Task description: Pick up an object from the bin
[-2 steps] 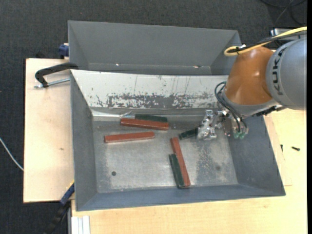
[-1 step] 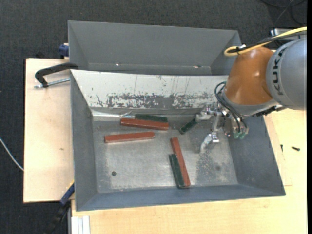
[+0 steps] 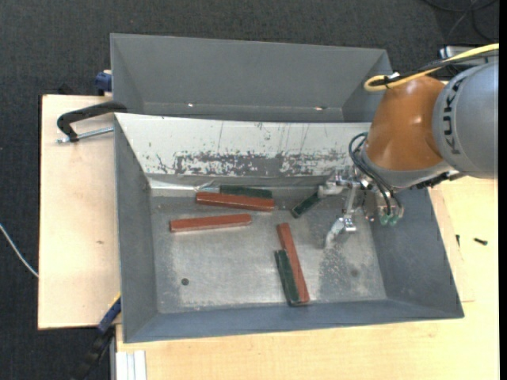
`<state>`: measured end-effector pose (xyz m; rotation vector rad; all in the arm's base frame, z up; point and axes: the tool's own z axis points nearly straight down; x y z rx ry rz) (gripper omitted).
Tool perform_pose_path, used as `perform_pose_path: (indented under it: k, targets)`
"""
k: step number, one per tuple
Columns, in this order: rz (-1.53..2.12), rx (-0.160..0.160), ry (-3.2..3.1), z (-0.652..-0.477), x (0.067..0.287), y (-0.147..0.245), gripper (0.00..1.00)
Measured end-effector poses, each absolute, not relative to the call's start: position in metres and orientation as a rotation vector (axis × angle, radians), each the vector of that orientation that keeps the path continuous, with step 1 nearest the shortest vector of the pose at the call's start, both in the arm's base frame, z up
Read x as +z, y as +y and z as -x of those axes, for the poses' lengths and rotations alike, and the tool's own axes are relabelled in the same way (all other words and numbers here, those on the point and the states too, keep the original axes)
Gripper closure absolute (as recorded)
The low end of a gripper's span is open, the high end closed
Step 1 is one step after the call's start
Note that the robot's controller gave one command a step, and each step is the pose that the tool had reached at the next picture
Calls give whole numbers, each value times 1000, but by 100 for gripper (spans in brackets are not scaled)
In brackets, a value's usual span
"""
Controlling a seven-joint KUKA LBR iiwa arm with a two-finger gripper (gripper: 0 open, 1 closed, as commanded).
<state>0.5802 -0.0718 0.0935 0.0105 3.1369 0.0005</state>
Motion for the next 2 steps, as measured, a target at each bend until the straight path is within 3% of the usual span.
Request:
perform_pose_path:
  k: [1, 2]
  targets:
    - [-92, -5, 3129, -591, 86, -59, 0]
    - [-69, 2, 3146, -596, 77, -40, 100]
